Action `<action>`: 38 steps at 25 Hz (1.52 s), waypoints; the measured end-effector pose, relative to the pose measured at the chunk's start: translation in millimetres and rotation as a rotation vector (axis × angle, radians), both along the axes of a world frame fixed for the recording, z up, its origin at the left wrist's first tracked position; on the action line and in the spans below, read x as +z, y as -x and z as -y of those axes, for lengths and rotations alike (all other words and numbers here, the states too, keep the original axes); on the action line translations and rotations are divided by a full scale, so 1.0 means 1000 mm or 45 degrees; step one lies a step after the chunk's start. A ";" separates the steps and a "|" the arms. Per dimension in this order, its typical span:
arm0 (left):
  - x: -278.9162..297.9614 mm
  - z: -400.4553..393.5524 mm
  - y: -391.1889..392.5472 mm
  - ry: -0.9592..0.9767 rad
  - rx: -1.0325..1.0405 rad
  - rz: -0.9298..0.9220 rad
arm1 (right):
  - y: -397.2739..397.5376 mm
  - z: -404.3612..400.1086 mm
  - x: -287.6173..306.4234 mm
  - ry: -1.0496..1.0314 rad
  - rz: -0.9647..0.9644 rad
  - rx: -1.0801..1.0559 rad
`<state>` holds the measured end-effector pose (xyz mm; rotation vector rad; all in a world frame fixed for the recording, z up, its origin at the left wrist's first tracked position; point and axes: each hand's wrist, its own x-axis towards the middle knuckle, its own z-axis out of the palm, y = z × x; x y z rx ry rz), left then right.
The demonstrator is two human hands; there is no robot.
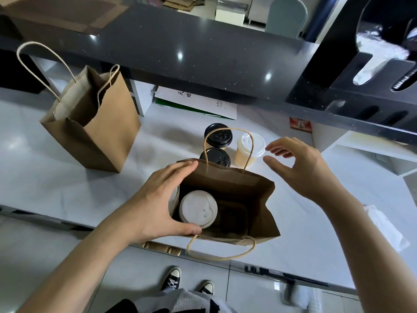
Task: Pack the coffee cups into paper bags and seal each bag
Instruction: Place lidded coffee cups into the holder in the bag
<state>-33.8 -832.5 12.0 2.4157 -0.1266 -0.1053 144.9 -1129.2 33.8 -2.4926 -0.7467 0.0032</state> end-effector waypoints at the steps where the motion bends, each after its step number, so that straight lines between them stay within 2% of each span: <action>1: 0.000 0.000 0.000 -0.002 -0.007 -0.003 | -0.008 -0.002 -0.012 -0.004 0.003 -0.057; 4: 0.001 0.000 0.001 -0.013 -0.014 -0.003 | -0.028 -0.010 -0.047 0.025 -0.052 -0.231; 9: 0.001 0.001 0.002 -0.022 0.007 0.002 | -0.056 -0.026 -0.084 0.143 -0.141 -0.337; 22: 0.001 0.005 0.002 -0.030 0.035 0.012 | -0.089 -0.051 -0.106 0.180 -0.304 -0.364; 28: 0.001 0.005 0.001 -0.029 0.020 -0.001 | -0.069 -0.038 -0.087 0.037 -0.281 -0.412; 38: -0.001 0.007 0.002 -0.026 0.009 0.027 | 0.018 -0.004 -0.002 -0.458 0.010 -0.492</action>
